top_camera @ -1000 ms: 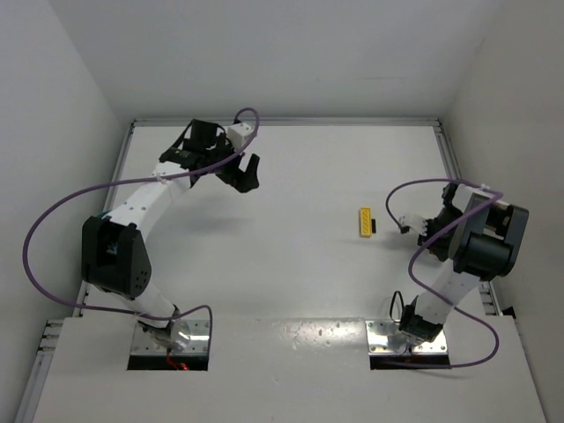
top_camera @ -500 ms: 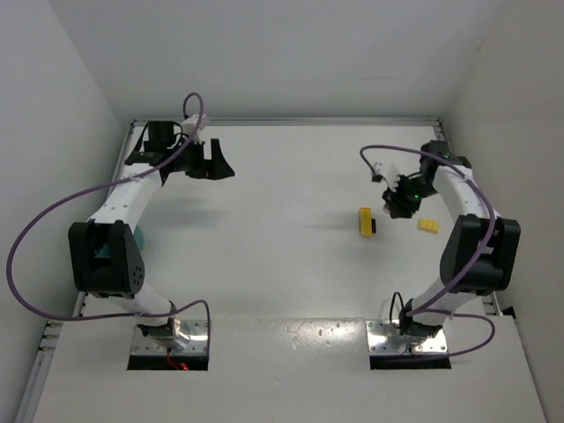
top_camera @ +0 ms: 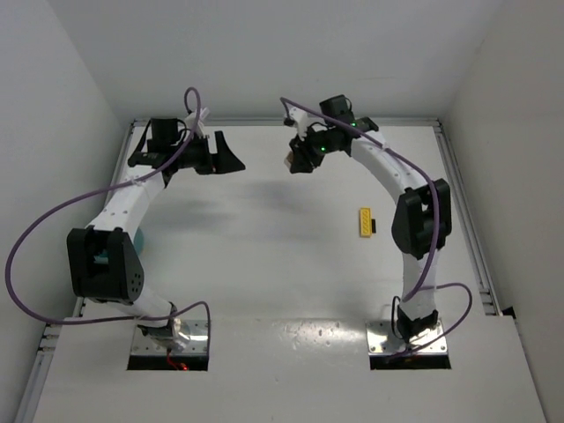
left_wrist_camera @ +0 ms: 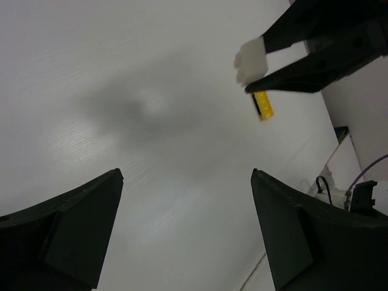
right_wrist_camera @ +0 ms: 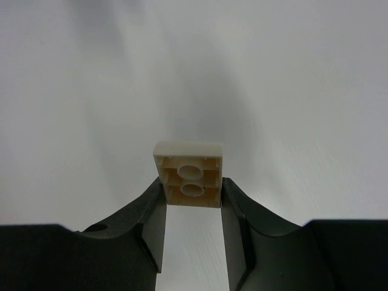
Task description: Sort the legos into containers by color
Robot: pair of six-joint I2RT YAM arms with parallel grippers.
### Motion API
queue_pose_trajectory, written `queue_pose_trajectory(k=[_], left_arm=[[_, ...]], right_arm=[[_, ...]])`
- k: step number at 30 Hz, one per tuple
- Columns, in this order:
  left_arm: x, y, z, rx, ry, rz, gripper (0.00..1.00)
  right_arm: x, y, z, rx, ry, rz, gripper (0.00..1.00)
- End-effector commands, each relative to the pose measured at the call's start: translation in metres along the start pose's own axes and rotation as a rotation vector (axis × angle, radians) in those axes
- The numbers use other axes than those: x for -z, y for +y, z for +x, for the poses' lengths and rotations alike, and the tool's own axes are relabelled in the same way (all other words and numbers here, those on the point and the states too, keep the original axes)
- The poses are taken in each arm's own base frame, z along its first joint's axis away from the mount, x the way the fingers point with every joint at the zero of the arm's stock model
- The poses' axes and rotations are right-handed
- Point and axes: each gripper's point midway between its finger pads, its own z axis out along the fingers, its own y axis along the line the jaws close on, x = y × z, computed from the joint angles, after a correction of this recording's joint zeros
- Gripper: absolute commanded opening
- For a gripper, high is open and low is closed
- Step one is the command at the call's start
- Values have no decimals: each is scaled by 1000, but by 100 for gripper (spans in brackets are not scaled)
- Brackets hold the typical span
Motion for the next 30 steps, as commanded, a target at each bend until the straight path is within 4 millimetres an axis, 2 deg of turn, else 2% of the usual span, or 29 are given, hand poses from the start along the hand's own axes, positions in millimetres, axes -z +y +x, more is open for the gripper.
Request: queue_pose_trajectory(k=[1,3,4,5,6,8,9,10,11,12,17,19,20,22,25,29,30], left_arm=[[6,-29,-27,18,-91,46,93],[2,-33,-30,25,-105,44,93],[0,-32,-28,62,-97,43,91],[1,-36,-38,50,-126,54,91],[-3,-34,-39,65,-128,56,90],[-8,-42,-39,62,-121,76,88],[-10,-43,-39,60,-123,66,87],[-13,-48,-36,54,-114,76,87],[-14,-46,-37,55,-119,65,86],[-17,-50,-35,50,-113,68,86],[-31,-56,-20,39,-84,39,82],[-28,-54,-23,35,-102,17,81],[-31,-56,-18,38,-88,20,81],[-31,-54,-19,39,-93,9,79],[-31,-52,-19,39,-97,1,74],[-32,-50,-15,45,-89,-3,70],[-33,-48,-12,50,-82,-6,66]], right_arm=[[-9,27,-45,-48,-73,-32,13],[-14,41,-55,-40,-79,-43,13],[-16,46,-56,-50,-74,-45,13],[-15,51,-57,-41,-70,-37,13],[-18,54,-58,-50,-64,-33,12],[-21,66,-56,-61,-34,-39,10],[-18,66,-55,-78,-30,-30,10],[-15,72,-67,-51,-57,-7,10],[-14,75,-66,-45,-51,2,10],[-14,73,-65,-46,-46,17,10],[-15,87,-74,-42,-45,19,10],[-17,94,-75,-65,-47,2,10],[-17,96,-78,-69,-58,-9,10],[-15,102,-85,-64,-77,-21,10],[-17,109,-86,-68,-78,-38,10],[-13,110,-89,-73,-85,-36,10],[-10,110,-94,-64,-102,-32,10]])
